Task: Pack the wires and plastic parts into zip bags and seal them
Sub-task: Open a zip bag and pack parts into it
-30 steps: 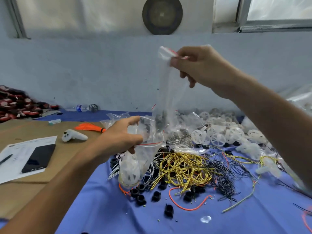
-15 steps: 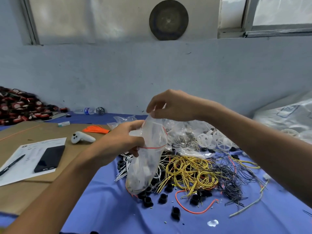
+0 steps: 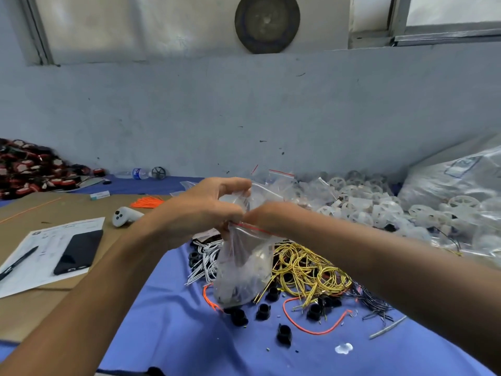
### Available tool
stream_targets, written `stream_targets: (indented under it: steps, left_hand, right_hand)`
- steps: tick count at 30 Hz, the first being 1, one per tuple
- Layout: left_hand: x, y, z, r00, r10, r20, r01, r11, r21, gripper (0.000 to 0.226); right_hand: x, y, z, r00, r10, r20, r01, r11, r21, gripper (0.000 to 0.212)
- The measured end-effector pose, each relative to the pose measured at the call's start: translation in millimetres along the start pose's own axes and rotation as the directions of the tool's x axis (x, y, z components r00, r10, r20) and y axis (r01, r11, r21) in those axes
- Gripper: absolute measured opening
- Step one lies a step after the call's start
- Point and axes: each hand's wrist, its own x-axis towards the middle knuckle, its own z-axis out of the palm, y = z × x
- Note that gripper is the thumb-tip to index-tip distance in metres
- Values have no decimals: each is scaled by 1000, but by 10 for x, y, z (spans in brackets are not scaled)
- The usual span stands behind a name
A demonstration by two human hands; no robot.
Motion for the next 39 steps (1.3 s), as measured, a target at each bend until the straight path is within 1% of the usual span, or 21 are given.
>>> stream_targets:
  steps: [1,2,5,6,7,8,10,12,15,18,20,22,25,27,30,31,33,35,36,37,39]
  left_hand:
    - [15,6,-8,1000,-5,13,5,999,34,70]
    - [33,3,-23,1000,-11,18,10,997,71,65]
    - [96,-17,-97,1000,-19,-18,22,986,163,53]
    - [115,-14,-114,999,-19,-41,26,982,186,47]
    - [136,-10,-121,998,-18,-62,31,977,213,42]
    - [157,-3,-118,997,-12,-79,31,970,243,39]
    - [198,-1,-110,997,15,-77,9,952,307,36]
    - [222,-8,-93,999,37,0,-35,932,362,33]
    - [223,-31,-57,988,42,150,-100,910,402,27]
    - [219,-70,-43,975,-3,223,-96,897,431,12]
    - [223,-73,-50,974,-9,227,-125,813,569,8]
    - [232,-56,-56,979,50,197,-170,733,658,9]
    - [267,-17,-71,976,184,112,-212,728,652,5]
    - [329,-23,-65,966,256,40,-227,763,606,4]
    - [447,-86,-2,941,332,-58,-256,815,521,4]
    - [493,-123,31,935,347,-80,-260,819,511,5]
    - [590,-222,108,925,365,-104,-269,824,498,7]
    - [691,-338,185,915,379,-139,-270,831,487,9]
    - [734,-397,215,908,383,-168,-262,834,485,10]
    - [776,-454,234,902,383,-201,-248,839,484,10]
    - [839,-558,247,891,371,-262,-215,853,476,9]
  right_hand:
    - [-11,-1,16,1000,14,-5,-14,1000,1,46]
    - [-1,29,42,999,28,37,-28,1000,4,43]
    - [69,144,24,968,58,242,-60,998,1,28]
    - [84,204,-7,949,89,302,-86,996,-23,31]
    - [66,261,-51,940,116,320,-107,993,-45,36]
    - [45,317,-89,939,139,313,-130,990,-51,38]
    - [-17,426,-139,944,172,280,-180,984,2,34]
    - [-65,502,-139,942,203,267,-229,971,67,34]
    - [-86,556,-68,920,258,295,-308,941,137,43]
    - [-91,614,-54,906,280,318,-350,918,186,51]
    - [-109,640,-78,893,301,334,-377,907,188,51]
    - [-114,665,-90,874,335,352,-421,884,205,49]
    - [-115,768,-152,857,366,362,-467,849,246,45]
    - [-148,882,-244,860,377,345,-481,826,294,41]
    - [-225,1027,-345,866,379,326,-485,794,367,25]
    - [-240,1067,-344,864,380,329,-491,777,393,25]
    - [-253,1133,-295,863,386,328,-501,745,441,40]
    - [-241,1181,-219,868,398,296,-495,735,464,57]
    - [-224,1204,-177,877,410,250,-480,738,474,63]
    - [-205,1213,-139,889,427,167,-452,755,476,65]
    - [-175,1199,-86,894,437,-96,-362,833,417,62]
